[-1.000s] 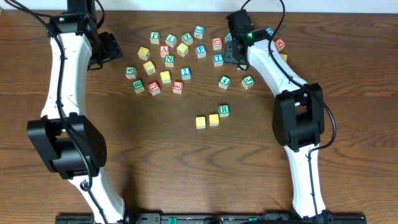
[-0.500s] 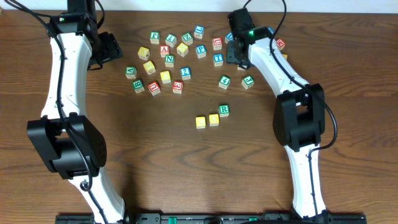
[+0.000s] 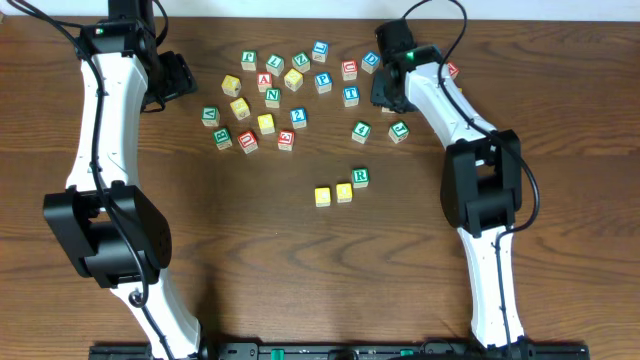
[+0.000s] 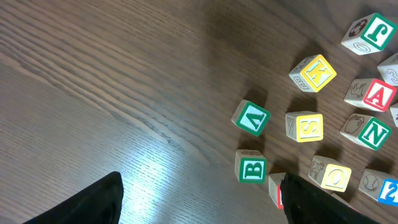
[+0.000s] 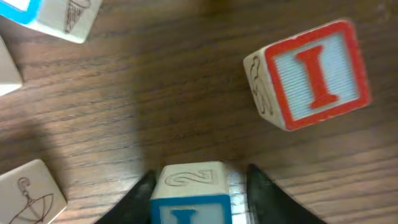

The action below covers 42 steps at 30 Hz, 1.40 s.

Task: Spell out CORL
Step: 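Grasp the blue L block with the right gripper and lift it, then carry the L block forward and set it right of the R block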

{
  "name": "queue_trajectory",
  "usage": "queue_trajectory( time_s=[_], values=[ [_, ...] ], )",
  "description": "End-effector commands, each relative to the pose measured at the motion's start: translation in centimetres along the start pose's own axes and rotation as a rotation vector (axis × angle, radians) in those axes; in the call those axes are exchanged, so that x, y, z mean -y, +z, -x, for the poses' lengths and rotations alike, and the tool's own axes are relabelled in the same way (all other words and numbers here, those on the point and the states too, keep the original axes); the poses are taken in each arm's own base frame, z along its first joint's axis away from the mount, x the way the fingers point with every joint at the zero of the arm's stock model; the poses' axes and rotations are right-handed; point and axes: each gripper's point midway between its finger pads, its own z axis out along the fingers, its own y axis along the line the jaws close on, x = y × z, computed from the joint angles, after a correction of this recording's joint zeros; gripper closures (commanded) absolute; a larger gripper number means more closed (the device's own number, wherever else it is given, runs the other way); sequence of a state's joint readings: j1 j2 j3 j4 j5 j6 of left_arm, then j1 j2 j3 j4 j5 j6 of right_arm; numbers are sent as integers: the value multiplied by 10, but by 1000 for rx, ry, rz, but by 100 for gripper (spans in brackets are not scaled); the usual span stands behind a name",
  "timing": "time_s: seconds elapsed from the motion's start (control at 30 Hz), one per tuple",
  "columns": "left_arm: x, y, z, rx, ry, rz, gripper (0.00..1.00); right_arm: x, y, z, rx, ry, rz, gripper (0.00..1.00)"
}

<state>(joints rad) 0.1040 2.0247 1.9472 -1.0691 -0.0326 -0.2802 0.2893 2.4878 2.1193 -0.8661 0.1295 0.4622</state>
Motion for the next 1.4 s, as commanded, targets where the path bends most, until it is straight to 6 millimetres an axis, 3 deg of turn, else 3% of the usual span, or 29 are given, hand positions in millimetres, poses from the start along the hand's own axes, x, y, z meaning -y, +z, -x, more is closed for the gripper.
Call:
queue_trajectory(
  time_s=[0.0,0.2,0.27,0.37,0.47,0.57,0.63,0.8,0.93,1.07,1.2,1.37],
  values=[
    [0,-9,9,34,13,2,20,-2,4,-1,-3,0,8,69],
    [0,-9,9,34,13,2,20,-3,-2,4,9,-59,14,74],
    [0,-9,9,34,13,2,20,-3,-12,8,21,-75,19,74],
    [0,-9,9,34,13,2,20,-5,-57,20,64,-97,44,75],
    [0,-9,9,34,13,2,20,-14,-103,16,55,-167,124,77],
    [0,-9,9,34,13,2,20,-12,-136,-3,-1,-199,137,77],
    [0,-9,9,34,13,2,20,-5,-145,-24,-74,-213,114,76],
    [0,-9,9,34,13,2,20,13,-137,-85,-310,-255,25,76],
    [0,-9,9,34,13,2,20,14,-108,-130,-423,-288,5,76],
    [0,-9,9,34,13,2,20,14,-83,-161,-486,-294,21,77],
    [0,-9,9,34,13,2,20,8,-67,-169,-466,-309,35,77],
    [0,-9,9,34,13,2,20,-10,-63,-168,-412,-343,61,74]
  ],
)
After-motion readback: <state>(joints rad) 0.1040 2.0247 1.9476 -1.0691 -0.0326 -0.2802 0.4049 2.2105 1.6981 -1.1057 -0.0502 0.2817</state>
